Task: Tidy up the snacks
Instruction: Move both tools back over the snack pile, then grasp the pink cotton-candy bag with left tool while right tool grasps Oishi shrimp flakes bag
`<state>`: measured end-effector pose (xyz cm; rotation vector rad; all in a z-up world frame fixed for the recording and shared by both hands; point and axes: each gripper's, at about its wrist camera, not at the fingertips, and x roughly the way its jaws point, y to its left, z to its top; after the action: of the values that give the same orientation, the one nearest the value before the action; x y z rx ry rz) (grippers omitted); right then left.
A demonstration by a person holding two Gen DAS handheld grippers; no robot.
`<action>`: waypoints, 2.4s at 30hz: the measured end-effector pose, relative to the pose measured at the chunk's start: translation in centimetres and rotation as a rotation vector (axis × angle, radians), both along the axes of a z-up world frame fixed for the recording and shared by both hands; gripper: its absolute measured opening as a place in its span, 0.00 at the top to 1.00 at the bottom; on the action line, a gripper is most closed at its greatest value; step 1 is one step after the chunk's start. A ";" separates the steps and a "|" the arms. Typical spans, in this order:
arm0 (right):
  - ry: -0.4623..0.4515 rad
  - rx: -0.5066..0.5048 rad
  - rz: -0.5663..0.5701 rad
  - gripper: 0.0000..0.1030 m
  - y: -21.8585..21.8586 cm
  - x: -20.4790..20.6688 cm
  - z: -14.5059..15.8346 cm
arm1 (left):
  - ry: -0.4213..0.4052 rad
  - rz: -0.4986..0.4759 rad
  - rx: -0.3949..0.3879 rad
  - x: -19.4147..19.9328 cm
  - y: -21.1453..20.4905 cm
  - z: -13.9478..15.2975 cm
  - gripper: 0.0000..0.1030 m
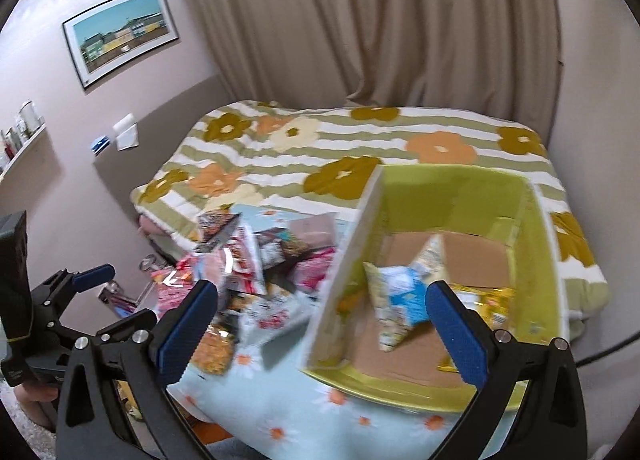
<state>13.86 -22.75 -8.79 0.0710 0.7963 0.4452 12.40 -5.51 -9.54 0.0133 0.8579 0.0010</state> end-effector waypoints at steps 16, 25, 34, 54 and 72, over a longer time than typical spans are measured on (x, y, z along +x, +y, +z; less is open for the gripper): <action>0.191 0.039 -0.072 0.00 13.3 4.6 -6.5 | 0.119 -0.062 -0.017 4.6 14.9 -4.0 0.00; 0.312 0.065 -0.186 0.00 16.4 5.8 -10.9 | 0.248 -0.106 -0.091 6.6 18.7 -10.0 0.00; 0.339 0.029 -0.210 0.00 17.3 6.4 -12.5 | 0.254 -0.340 0.132 8.2 16.6 -13.9 0.00; 0.346 0.005 -0.196 0.00 17.4 8.0 -13.7 | 0.351 -0.591 0.382 8.8 12.0 -20.0 0.10; 0.330 -0.059 -0.163 0.00 17.8 9.1 -13.8 | 0.405 -0.441 0.257 8.0 14.5 -18.1 0.29</action>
<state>23.01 -4.90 -22.60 0.1556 1.1183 0.2574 20.38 8.99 -27.64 0.4562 1.2400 -0.3144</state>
